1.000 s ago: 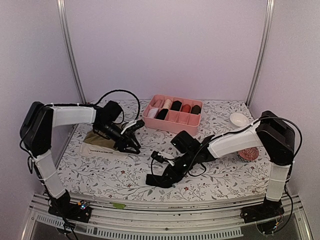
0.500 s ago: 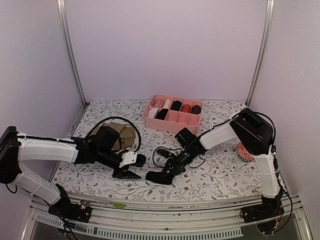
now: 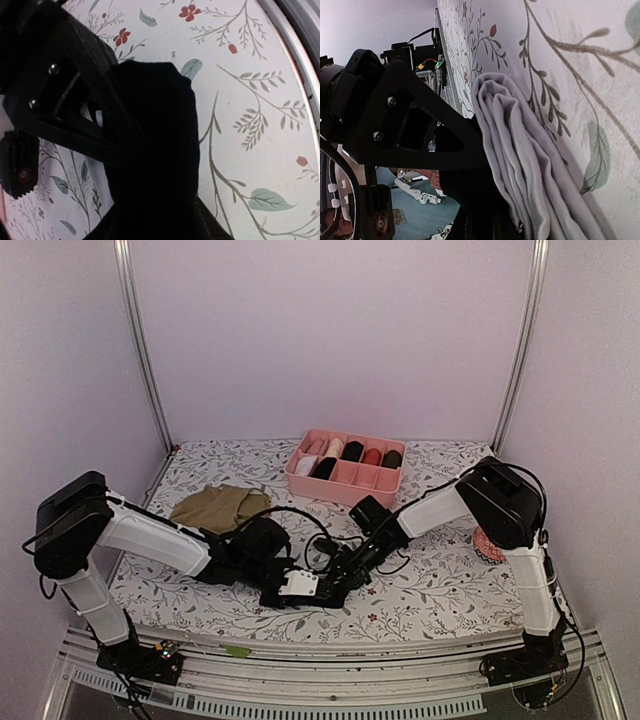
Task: Roll the underwear
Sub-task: Roll the underwear at the center of the board.
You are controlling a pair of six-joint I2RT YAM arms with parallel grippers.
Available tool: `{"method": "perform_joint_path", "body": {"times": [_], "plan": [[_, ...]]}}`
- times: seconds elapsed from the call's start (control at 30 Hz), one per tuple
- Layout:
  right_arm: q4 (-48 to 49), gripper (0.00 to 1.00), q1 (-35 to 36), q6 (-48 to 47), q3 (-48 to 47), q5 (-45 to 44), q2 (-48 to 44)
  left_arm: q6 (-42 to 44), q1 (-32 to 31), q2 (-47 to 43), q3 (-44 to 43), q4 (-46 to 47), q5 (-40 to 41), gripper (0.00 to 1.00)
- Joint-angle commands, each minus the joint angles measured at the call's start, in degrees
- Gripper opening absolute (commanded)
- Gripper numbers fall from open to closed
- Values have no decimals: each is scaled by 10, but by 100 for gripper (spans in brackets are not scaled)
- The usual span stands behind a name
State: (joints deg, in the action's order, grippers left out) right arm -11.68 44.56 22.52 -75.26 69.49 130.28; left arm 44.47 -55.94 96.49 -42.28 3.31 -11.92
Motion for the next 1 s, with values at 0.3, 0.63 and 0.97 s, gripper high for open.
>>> {"method": "perform_joint_path", "body": {"times": [0.3,0.63,0.97], "plan": [[-17,31,-45,-30,38,-138,-85,-32,25,57,-86,-198,-52,4],[40,42,-24,-128,218,-372,-322,-19,104,183,-244,-417,-256,1],[47,49,118,-246,221,-556,-378,9,150,319,-419,-577,-329,0]]}}
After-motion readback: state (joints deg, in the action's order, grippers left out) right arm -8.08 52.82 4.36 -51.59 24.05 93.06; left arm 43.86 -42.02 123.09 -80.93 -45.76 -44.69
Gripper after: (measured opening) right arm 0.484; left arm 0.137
